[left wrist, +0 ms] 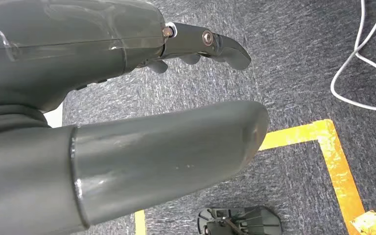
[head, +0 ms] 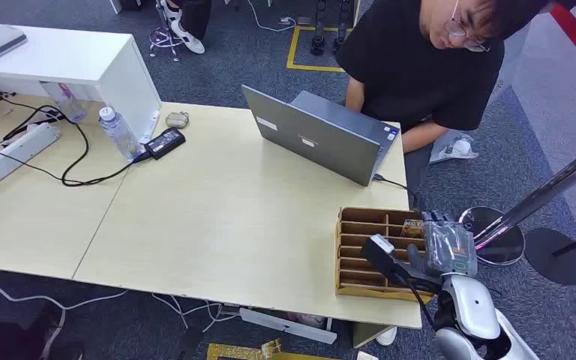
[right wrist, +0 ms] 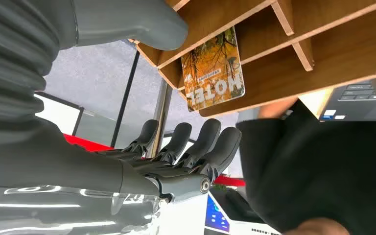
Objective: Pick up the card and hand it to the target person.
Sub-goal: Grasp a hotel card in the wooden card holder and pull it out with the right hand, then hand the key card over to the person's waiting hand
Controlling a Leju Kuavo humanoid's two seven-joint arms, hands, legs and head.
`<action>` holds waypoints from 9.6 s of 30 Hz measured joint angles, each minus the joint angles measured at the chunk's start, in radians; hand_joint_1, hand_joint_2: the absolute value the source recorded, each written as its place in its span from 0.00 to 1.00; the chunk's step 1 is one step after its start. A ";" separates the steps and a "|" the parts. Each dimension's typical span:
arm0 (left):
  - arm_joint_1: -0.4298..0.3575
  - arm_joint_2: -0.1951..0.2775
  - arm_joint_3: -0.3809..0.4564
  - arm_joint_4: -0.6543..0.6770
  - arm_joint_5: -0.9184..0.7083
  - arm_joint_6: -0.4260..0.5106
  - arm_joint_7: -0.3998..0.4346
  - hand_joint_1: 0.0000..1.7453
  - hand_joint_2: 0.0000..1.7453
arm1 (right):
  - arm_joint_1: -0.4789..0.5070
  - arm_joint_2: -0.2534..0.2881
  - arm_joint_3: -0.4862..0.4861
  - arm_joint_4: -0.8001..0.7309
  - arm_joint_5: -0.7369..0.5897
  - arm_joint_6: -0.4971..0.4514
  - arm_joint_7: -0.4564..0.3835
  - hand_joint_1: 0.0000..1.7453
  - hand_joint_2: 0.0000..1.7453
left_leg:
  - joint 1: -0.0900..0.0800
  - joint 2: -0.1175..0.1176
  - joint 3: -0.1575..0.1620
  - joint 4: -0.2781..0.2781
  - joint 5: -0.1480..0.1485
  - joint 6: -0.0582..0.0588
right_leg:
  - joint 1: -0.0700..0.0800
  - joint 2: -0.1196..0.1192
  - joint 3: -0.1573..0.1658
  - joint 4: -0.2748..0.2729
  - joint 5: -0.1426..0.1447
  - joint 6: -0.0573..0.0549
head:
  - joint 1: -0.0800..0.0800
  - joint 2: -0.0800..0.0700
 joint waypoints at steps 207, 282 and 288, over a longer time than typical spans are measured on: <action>-0.059 -0.023 -0.084 0.000 -0.085 -0.047 0.060 0.00 0.00 | -0.155 0.004 -0.135 0.179 0.293 -0.423 -0.117 1.00 1.00 | 0.000 0.000 -0.001 0.000 0.001 0.001 | 0.000 -0.001 0.000 0.000 0.001 0.001 | 0.000 0.000; -0.041 -0.018 -0.099 0.001 -0.062 -0.043 0.052 0.00 0.00 | -0.104 0.060 -0.171 0.044 0.202 -0.663 -0.145 0.00 1.00 | 0.000 0.000 0.000 0.000 0.001 0.001 | 0.000 -0.001 0.000 0.000 0.001 0.001 | 0.000 0.000; -0.023 -0.016 -0.099 0.002 -0.047 -0.033 0.042 0.00 0.00 | -0.013 0.112 -0.237 -0.130 0.179 -0.663 -0.240 0.00 1.00 | 0.000 -0.001 0.000 0.000 0.001 0.001 | 0.000 -0.001 0.000 0.000 0.001 0.001 | 0.000 0.000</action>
